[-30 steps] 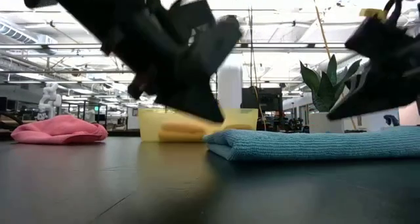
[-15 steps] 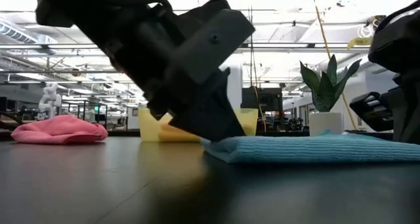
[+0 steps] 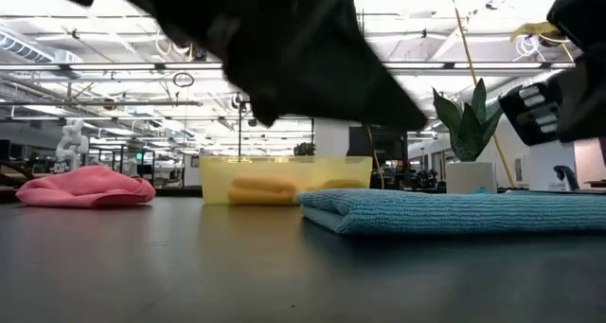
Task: Fold microfiber towels
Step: Fold the blue microfiber cloth
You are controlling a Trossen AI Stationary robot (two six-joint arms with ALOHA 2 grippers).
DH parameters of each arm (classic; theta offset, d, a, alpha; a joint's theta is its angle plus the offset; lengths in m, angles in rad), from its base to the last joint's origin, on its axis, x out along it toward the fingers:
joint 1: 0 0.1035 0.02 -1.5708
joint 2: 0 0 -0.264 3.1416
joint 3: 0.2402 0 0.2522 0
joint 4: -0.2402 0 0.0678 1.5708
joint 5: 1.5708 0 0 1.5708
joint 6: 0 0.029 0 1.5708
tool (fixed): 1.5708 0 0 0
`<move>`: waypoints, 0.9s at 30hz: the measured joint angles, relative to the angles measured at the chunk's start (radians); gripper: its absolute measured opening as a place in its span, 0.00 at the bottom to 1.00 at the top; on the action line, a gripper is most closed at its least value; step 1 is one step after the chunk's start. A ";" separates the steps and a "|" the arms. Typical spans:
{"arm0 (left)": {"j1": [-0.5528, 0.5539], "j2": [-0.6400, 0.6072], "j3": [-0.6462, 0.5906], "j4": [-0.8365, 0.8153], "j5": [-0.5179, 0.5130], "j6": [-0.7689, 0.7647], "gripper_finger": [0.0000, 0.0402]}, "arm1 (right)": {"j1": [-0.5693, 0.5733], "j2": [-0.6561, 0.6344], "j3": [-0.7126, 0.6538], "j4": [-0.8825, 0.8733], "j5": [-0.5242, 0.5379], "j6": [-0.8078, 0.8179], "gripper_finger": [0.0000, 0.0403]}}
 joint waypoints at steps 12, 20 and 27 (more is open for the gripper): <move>0.002 0.045 0.001 -0.089 0.172 -0.189 0.01 | 0.007 0.074 0.000 -0.086 -0.117 0.075 0.00; -0.022 0.005 0.000 0.010 -0.014 -0.057 0.04 | 0.026 0.052 0.000 0.056 -0.070 0.028 0.00; 0.041 0.012 0.000 -0.185 -0.073 -0.260 0.02 | 0.026 0.124 0.000 0.037 -0.079 0.028 0.00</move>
